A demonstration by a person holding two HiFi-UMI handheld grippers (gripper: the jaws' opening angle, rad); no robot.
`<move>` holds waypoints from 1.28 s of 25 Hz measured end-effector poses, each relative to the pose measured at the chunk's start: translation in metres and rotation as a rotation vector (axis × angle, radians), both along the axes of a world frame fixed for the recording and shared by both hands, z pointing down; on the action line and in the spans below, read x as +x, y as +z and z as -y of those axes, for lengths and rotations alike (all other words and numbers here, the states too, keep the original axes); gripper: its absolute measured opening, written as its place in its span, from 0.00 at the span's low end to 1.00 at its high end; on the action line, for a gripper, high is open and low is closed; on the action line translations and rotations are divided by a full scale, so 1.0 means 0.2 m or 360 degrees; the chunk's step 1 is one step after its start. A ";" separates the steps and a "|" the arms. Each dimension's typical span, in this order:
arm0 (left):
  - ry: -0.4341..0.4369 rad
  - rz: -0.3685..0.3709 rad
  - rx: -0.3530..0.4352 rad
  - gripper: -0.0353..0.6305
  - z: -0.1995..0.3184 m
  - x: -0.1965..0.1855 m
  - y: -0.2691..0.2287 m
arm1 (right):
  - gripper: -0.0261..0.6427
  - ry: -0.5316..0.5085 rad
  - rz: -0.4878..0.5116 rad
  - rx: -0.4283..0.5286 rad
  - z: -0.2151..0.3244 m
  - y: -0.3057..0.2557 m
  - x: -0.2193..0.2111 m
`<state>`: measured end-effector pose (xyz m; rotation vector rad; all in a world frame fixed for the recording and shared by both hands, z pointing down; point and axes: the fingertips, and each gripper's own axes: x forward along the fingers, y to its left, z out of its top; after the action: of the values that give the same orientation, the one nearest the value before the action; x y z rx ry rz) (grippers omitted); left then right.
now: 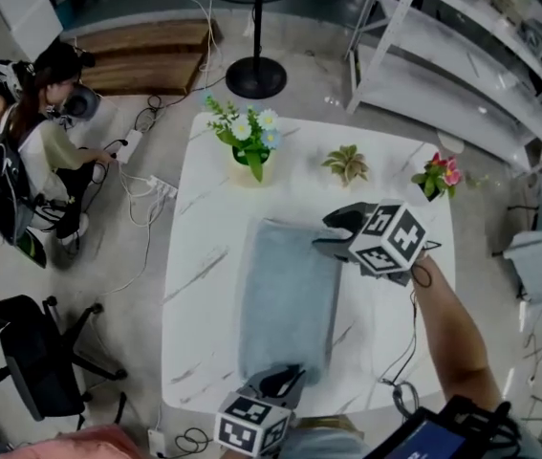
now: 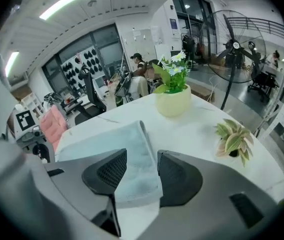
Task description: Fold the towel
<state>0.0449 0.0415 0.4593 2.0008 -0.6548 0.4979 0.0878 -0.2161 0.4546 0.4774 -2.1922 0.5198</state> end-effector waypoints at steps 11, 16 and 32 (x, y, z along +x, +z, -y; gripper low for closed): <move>-0.0062 0.0020 -0.0076 0.13 0.02 -0.02 0.08 | 0.37 -0.0268 -0.0100 -0.0562 0.05 0.26 -0.14; -0.0124 0.0013 -0.0097 0.13 0.04 -0.05 0.07 | 0.30 -0.0427 -0.0005 -0.0919 -0.06 0.26 -0.20; -0.0202 -0.0079 0.0119 0.13 -0.07 -0.17 -0.17 | 0.15 -0.0371 -0.0204 -0.0212 -0.15 -0.10 -0.24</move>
<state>0.0110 0.0563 0.4252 2.0199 -0.7744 0.3513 0.0397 -0.1856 0.4352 0.1758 -2.0413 0.4900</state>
